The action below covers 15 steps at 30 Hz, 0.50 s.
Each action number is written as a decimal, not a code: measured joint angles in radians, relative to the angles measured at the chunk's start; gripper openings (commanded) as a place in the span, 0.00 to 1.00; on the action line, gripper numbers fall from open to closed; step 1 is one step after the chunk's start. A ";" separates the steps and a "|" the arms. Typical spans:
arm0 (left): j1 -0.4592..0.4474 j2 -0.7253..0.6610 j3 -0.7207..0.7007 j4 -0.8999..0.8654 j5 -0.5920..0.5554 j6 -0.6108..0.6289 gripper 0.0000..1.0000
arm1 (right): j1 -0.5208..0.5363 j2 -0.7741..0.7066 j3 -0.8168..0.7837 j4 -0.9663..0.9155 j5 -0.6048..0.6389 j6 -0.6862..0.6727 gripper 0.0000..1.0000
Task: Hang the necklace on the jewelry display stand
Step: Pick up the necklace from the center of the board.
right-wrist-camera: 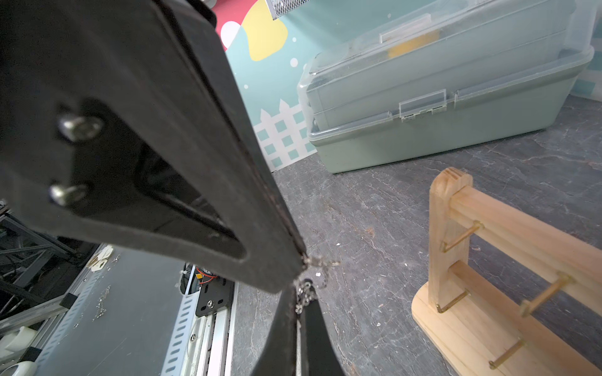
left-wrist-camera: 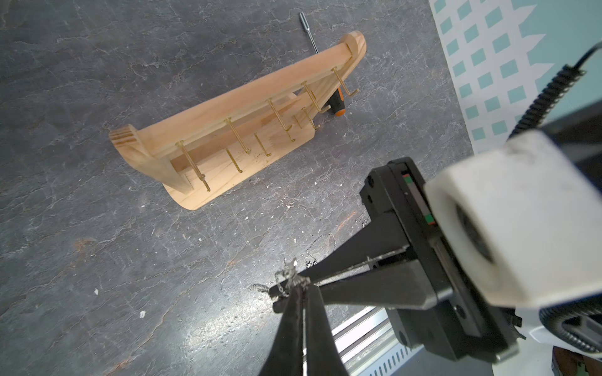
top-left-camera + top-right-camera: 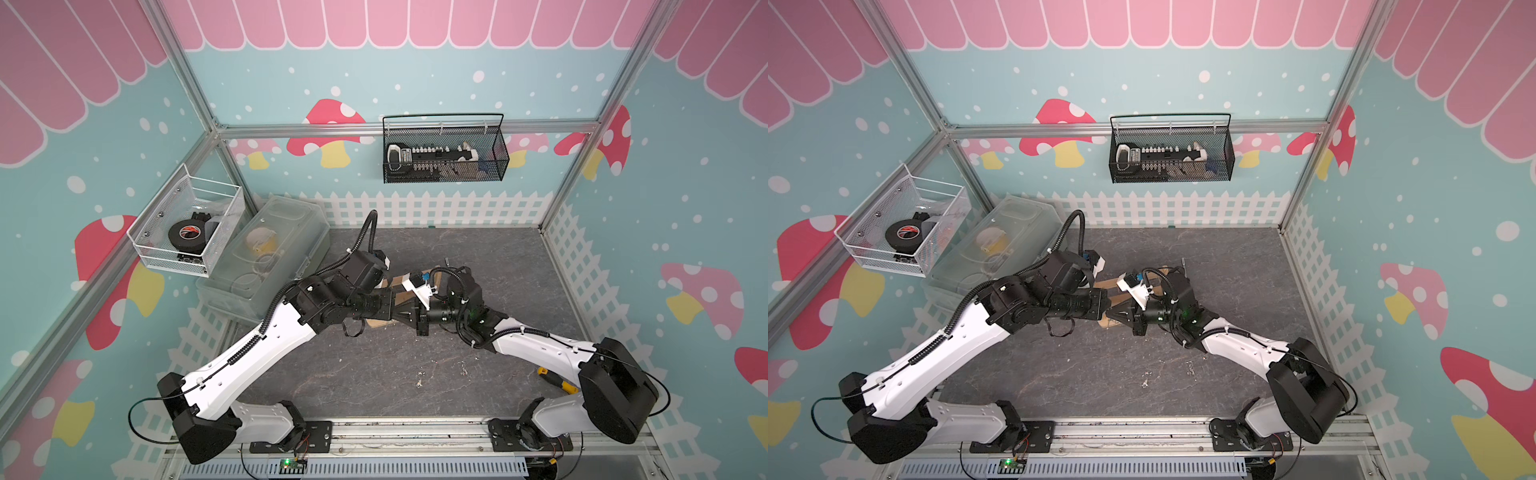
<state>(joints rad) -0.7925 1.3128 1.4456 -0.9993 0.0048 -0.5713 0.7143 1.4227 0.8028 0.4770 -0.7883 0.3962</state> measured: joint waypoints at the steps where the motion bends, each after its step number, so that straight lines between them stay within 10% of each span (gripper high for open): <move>1: 0.006 0.000 0.000 0.003 0.000 0.000 0.09 | 0.000 0.006 0.002 0.006 -0.006 0.010 0.00; 15: 0.082 -0.010 -0.074 0.035 0.014 0.016 0.47 | 0.000 0.053 0.008 0.111 -0.051 0.175 0.00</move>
<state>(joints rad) -0.7105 1.3025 1.3712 -0.9642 0.0189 -0.5556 0.7143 1.4754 0.8104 0.5884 -0.8394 0.5713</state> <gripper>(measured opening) 0.463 0.048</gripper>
